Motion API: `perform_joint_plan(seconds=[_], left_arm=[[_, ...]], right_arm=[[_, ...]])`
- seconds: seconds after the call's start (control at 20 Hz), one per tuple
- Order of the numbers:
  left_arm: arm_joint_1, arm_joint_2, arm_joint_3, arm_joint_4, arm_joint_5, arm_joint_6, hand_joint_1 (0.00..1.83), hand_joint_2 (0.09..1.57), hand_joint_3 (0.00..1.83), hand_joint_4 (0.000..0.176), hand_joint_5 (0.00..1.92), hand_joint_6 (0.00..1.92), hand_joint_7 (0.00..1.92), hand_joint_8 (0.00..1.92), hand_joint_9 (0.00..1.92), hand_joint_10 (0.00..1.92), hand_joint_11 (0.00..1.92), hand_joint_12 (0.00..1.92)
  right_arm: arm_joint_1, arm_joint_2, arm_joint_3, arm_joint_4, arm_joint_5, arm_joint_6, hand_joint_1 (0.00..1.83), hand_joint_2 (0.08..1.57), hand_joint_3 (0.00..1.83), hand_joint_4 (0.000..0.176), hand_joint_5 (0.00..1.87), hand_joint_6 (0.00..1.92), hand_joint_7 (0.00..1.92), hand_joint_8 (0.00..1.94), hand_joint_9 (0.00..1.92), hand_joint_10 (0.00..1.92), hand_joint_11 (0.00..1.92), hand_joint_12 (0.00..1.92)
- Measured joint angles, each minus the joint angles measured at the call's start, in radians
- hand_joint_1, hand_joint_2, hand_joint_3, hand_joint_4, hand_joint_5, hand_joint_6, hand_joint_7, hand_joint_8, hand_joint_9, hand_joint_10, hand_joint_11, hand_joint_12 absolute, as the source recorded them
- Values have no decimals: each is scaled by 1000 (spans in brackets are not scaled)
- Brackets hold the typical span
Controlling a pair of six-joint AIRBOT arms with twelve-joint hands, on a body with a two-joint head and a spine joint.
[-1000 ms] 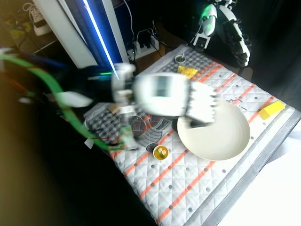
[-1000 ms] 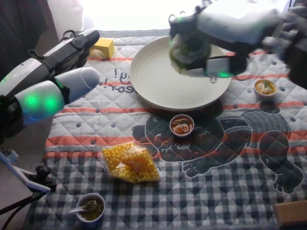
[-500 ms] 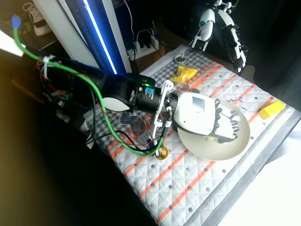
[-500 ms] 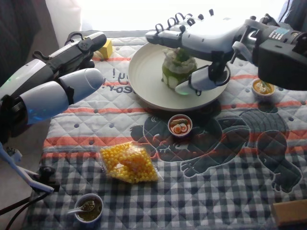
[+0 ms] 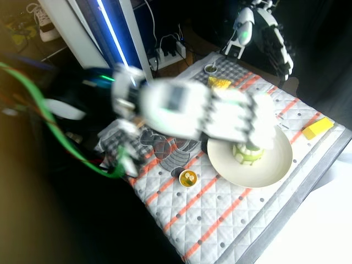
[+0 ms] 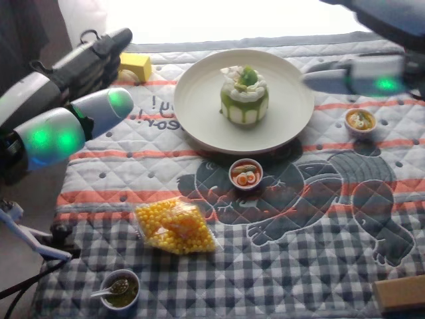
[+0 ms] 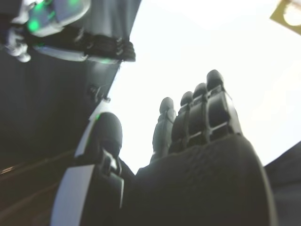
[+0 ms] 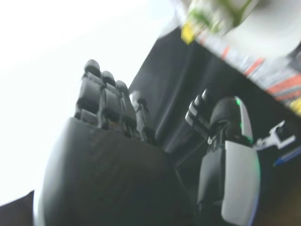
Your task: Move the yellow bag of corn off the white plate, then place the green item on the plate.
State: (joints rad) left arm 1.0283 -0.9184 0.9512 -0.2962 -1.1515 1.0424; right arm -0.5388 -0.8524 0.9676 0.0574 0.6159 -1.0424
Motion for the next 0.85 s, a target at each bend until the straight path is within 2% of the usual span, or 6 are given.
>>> perform_joint_plan(seconds=[0.05, 0.15, 0.2, 0.3, 0.5, 0.85], left_arm=[[0, 6, 0, -6, -24, -21, 414, 1372, 0, 36, 46, 4, 0, 0, 0, 0, 11, 6], [4, 19, 0, -29, -68, -30, 438, 1335, 0, 131, 1, 0, 0, 0, 0, 0, 0, 0], [4, 19, 0, -31, -85, -32, 473, 1297, 0, 167, 0, 0, 0, 0, 0, 0, 0, 0], [6, 19, -3, -24, -127, -51, 524, 1276, 0, 132, 0, 0, 0, 0, 0, 0, 0, 0], [22, 19, 9, -24, -192, -118, 573, 1227, 0, 175, 0, 0, 0, 0, 0, 0, 0, 0], [19, 43, 10, -26, -291, -144, 510, 1287, 20, 172, 0, 0, 0, 0, 0, 0, 0, 0]], right_arm=[[-40, 60, -45, -12, 77, 2, 631, 1171, 9, 145, 0, 0, 0, 0, 0, 0, 33, 20], [-108, 118, -88, 8, 207, 2, 647, 1135, 10, 117, 0, 0, 0, 0, 0, 0, 0, 394], [-132, 135, -100, 21, 248, 2, 662, 1156, 7, 96, 0, 0, 0, 0, 0, 0, 0, 105], [-205, 160, -124, 55, 339, 0, 681, 1145, 0, 66, 0, 0, 0, 0, 0, 0, 0, 3], [-352, 195, -177, 109, 485, 1, 626, 1112, 0, 98, 0, 0, 0, 0, 0, 0, 0, 0], [-474, 234, -208, 193, 779, 1, 715, 1110, 10, 103, 0, 0, 0, 0, 0, 0, 2, 0]])
